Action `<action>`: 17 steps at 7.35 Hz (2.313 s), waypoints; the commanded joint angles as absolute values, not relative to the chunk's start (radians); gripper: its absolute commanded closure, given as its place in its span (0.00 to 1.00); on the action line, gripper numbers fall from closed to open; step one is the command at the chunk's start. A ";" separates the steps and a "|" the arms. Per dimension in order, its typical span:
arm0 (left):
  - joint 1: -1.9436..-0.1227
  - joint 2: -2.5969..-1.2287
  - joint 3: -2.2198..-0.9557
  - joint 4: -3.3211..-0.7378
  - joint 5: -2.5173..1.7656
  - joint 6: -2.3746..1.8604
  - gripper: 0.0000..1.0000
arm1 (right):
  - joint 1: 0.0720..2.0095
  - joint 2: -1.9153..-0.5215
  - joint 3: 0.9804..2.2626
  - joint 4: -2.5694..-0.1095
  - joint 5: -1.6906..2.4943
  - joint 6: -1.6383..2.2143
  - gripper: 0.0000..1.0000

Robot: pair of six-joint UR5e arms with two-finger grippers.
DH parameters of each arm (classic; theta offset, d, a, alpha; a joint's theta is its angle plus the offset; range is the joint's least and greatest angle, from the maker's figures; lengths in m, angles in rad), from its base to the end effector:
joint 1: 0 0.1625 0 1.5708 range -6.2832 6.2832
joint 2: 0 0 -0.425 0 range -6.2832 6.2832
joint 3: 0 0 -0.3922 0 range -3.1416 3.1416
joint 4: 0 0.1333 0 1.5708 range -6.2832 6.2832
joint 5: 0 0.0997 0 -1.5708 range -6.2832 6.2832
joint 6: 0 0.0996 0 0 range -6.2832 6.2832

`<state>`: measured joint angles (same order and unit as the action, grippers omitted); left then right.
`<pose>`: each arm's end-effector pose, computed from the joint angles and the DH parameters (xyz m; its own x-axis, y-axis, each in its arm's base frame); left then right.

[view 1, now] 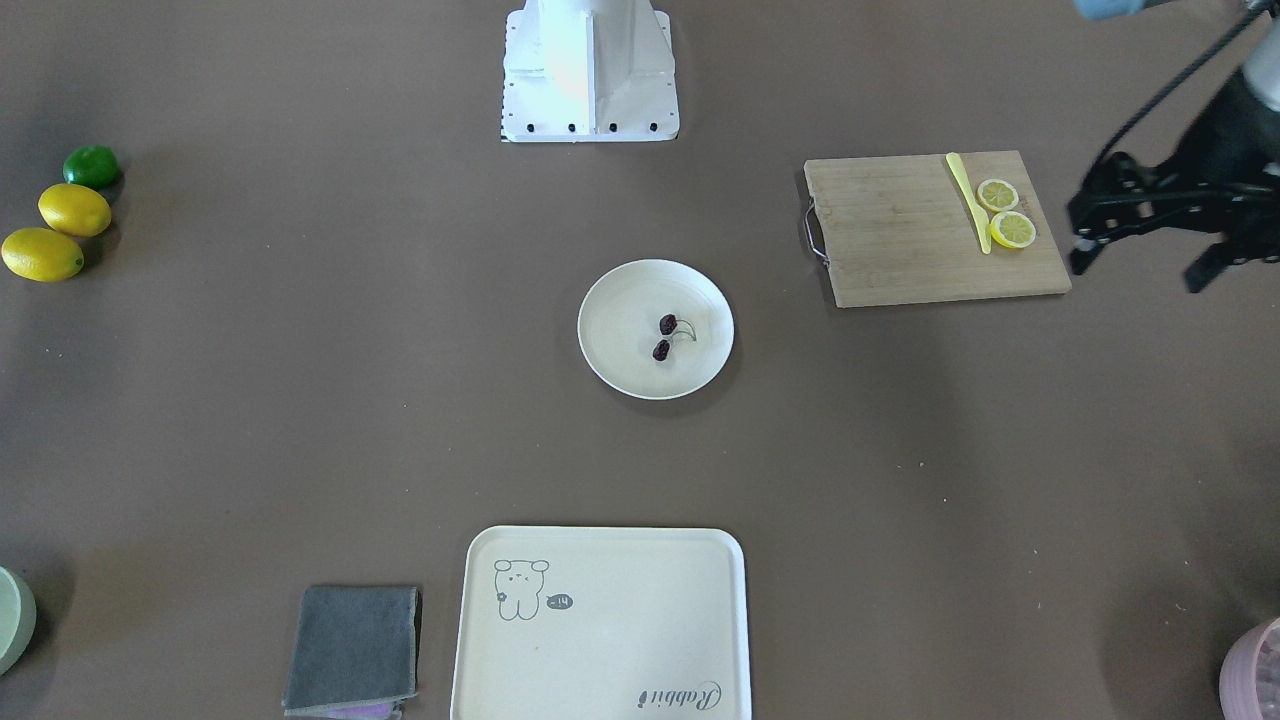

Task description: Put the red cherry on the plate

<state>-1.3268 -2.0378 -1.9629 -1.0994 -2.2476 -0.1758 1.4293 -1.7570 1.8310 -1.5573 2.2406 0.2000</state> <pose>0.0687 -0.5694 0.2792 0.7276 0.2545 -0.6370 -0.0979 0.9576 0.2708 0.0117 -0.4245 0.6202 0.7811 0.0349 0.6235 -0.0150 0.9992 -0.0372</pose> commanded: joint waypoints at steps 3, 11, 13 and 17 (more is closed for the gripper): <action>-1.641 -1.831 -1.803 -0.980 -2.286 0.440 0.02 | 1.540 -1.802 1.819 -1.565 2.261 0.049 0.00; -1.691 -1.618 -1.580 -1.397 -2.384 0.164 0.02 | 1.562 -1.807 1.799 -1.557 2.287 0.034 0.00; -1.671 -1.611 -1.583 -1.410 -2.390 0.156 0.02 | 1.562 -1.809 1.798 -1.557 2.287 0.035 0.00; -1.667 -1.583 -1.643 -1.414 -2.390 0.166 0.02 | 1.562 -1.807 1.790 -1.557 2.290 0.037 0.00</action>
